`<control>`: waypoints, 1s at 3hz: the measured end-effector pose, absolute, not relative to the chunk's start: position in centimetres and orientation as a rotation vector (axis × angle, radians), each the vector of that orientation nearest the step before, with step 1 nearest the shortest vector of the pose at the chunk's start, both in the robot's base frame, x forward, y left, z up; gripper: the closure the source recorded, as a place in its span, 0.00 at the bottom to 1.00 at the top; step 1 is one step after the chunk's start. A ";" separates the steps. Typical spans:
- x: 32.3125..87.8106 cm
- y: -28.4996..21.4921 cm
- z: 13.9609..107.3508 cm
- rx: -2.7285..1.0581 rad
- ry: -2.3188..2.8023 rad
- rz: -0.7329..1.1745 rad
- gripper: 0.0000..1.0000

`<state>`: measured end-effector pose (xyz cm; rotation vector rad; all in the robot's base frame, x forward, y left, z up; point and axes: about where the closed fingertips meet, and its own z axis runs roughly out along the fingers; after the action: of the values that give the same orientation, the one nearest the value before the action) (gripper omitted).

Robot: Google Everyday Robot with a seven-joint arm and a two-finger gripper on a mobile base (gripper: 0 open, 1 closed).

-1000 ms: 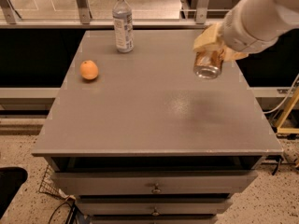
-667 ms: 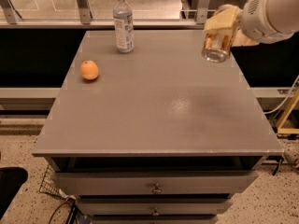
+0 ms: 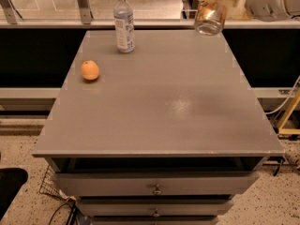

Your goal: Place orange can upright

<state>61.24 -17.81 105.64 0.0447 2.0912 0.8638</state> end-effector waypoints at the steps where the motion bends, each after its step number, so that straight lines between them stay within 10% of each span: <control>1: 59.7 -13.7 105.6 -0.244 2.089 0.931 1.00; 3: 58.0 -12.4 102.9 -0.662 1.960 0.822 1.00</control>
Offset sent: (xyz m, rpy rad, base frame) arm -0.0409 0.0575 -0.0379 -0.5934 -0.5924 0.6925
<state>58.05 -12.38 102.90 -0.6621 1.9603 0.8222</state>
